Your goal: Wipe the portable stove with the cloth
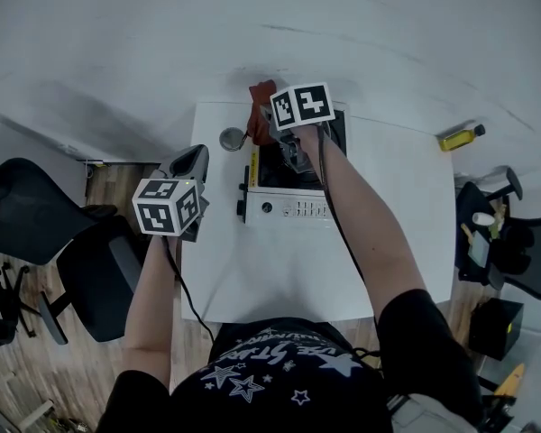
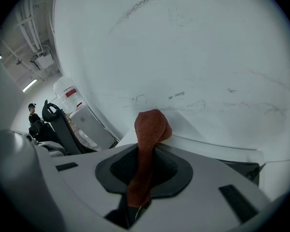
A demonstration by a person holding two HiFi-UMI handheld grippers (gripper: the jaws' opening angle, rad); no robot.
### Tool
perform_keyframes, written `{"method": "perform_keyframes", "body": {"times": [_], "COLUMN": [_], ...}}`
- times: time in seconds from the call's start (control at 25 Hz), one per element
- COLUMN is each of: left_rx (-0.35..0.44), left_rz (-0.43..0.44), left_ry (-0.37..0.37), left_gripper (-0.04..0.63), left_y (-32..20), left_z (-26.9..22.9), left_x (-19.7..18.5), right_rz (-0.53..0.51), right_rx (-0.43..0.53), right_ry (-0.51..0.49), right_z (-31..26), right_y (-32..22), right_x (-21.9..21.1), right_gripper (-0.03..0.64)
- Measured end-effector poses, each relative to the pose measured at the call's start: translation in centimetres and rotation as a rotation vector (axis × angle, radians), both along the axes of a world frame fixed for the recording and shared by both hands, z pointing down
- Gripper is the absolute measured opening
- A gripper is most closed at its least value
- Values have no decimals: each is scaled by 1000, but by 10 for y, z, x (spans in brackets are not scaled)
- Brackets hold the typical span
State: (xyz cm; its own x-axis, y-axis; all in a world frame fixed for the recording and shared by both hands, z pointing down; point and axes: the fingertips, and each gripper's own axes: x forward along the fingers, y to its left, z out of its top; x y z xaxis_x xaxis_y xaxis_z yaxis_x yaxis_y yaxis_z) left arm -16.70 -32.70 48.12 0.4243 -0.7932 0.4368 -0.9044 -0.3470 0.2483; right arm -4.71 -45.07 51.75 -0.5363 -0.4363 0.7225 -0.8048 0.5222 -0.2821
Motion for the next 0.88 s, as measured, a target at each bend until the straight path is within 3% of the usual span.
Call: {"method": "perform_keyframes", "body": {"times": [0.4,0.88], "left_rx": [11,-8], "left_rz": [42,62], "left_ry": [-26,-80], "left_gripper": [6,6], "left_y": [-10,-20], "left_z": [-10,-3], "left_x": [43,90], "right_rz": [90,198], "right_rx": [-44,-65], "right_ry": [-96,-101], "right_z": [-5,1], "right_y": [-2,1], "right_x": [61,153], "right_gripper": [63,63]}}
